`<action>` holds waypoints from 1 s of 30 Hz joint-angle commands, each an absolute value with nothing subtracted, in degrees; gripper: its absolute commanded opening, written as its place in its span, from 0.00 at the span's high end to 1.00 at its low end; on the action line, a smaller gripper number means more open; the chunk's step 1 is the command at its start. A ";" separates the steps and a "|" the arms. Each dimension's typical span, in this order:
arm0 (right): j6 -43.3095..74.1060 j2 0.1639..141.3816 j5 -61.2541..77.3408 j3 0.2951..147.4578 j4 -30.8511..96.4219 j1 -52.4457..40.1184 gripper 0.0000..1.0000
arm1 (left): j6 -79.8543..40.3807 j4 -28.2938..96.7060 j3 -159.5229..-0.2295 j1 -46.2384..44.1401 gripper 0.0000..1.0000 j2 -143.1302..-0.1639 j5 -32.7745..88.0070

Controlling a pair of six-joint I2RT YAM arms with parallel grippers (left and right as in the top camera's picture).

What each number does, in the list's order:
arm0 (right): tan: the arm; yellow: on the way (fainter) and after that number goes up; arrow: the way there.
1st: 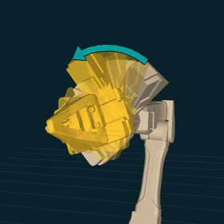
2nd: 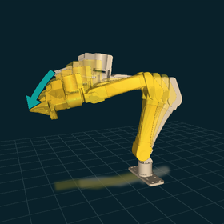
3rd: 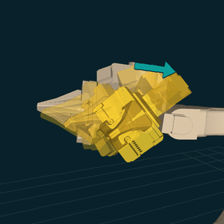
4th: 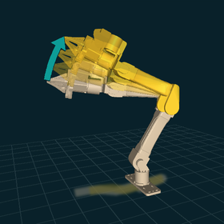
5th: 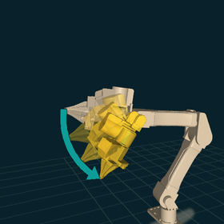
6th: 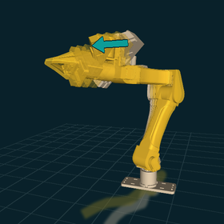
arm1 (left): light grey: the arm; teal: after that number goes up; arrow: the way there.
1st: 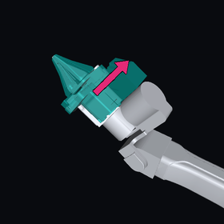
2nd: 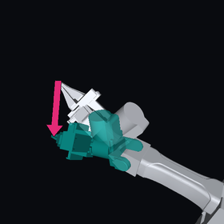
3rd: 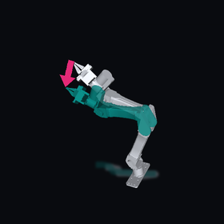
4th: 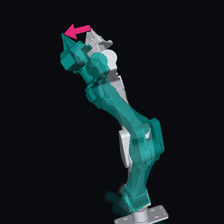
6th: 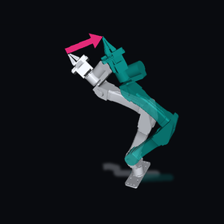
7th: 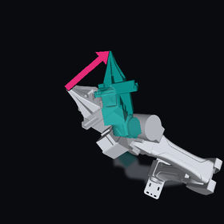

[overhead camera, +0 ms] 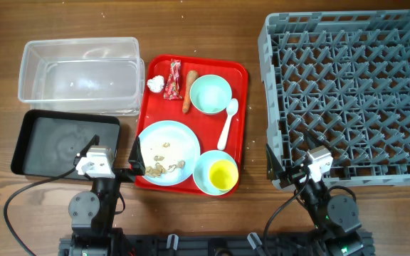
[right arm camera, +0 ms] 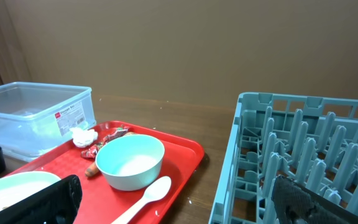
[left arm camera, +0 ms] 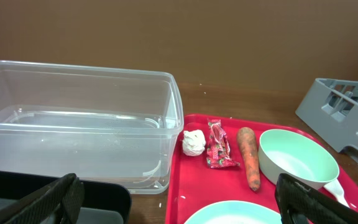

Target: Sort waste into correct bins and load items into the dishwasher rack

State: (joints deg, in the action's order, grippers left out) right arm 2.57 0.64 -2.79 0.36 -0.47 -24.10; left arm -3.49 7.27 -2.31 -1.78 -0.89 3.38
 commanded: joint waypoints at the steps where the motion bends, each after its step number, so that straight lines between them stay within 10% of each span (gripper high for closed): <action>1: 3.14 0.80 -2.52 0.30 -0.75 -24.03 0.00 | -2.79 7.03 -1.74 -2.02 0.00 -0.34 4.03; 19: 3.44 3.68 7.99 15.40 12.01 -24.03 0.00 | -4.99 3.77 -12.47 -2.02 0.00 -2.22 21.82; 30: 4.62 52.97 12.34 71.57 50.30 -24.03 0.00 | -11.35 43.29 -69.25 -2.02 0.00 -55.70 37.06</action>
